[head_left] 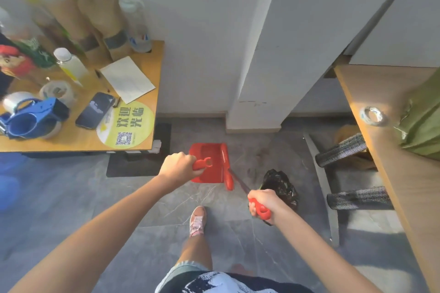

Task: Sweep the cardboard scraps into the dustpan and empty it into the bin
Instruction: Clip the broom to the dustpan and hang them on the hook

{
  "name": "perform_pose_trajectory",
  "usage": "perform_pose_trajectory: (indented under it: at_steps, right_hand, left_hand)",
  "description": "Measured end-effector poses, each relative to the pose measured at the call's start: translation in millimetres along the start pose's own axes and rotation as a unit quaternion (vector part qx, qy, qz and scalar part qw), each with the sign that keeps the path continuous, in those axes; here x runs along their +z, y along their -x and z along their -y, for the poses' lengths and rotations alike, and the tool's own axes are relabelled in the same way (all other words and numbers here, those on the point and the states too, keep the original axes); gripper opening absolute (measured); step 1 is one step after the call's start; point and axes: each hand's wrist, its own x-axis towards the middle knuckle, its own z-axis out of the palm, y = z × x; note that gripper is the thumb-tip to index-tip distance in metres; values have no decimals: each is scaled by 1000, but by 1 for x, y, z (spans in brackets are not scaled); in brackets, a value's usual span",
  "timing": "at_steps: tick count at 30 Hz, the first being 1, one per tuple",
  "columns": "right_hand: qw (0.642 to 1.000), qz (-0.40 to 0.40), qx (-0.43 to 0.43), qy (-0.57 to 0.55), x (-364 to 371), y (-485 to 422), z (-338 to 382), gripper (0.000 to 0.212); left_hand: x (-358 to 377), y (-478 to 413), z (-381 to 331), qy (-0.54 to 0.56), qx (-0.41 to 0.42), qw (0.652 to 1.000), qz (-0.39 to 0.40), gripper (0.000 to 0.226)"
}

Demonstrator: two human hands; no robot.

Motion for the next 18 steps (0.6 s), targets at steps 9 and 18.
perform_pose_trajectory:
  at_steps: [9,18]
  right_hand:
    - [999,10,30,15,42,-33,45,23]
    - [990,-3,69,121,40,-76,57,22]
  left_hand:
    - [22,-51,24,71,-16,997,25,44]
    - [38,-92,42,98,-25,989,107,42]
